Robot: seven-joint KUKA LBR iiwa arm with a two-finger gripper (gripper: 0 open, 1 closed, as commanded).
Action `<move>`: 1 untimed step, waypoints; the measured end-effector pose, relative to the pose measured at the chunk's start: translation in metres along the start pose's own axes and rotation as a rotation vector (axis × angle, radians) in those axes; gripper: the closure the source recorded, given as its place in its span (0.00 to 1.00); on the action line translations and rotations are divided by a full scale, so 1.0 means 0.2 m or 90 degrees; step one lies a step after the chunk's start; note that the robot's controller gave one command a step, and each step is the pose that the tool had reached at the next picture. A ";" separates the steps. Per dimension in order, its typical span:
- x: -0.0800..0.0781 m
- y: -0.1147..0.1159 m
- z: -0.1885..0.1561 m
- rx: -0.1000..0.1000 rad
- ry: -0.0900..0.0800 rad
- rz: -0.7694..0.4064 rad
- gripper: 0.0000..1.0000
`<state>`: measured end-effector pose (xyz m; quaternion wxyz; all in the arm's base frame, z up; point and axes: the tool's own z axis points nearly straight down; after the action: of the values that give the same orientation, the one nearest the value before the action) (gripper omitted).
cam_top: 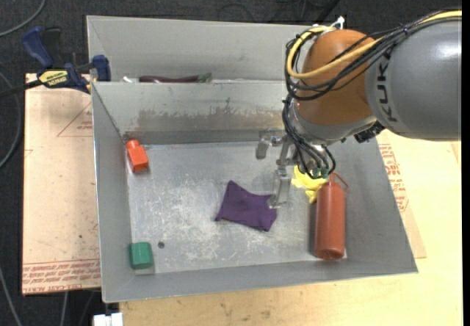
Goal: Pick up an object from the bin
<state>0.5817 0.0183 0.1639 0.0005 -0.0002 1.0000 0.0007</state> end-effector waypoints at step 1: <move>0.00 0.00 0.01 0.000 -0.002 0.004 0.00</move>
Offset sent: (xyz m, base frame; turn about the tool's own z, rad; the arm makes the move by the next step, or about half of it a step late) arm -0.0039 0.0355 -0.0915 0.0089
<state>0.5825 0.0193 0.1620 0.0019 0.0027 1.0000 0.0005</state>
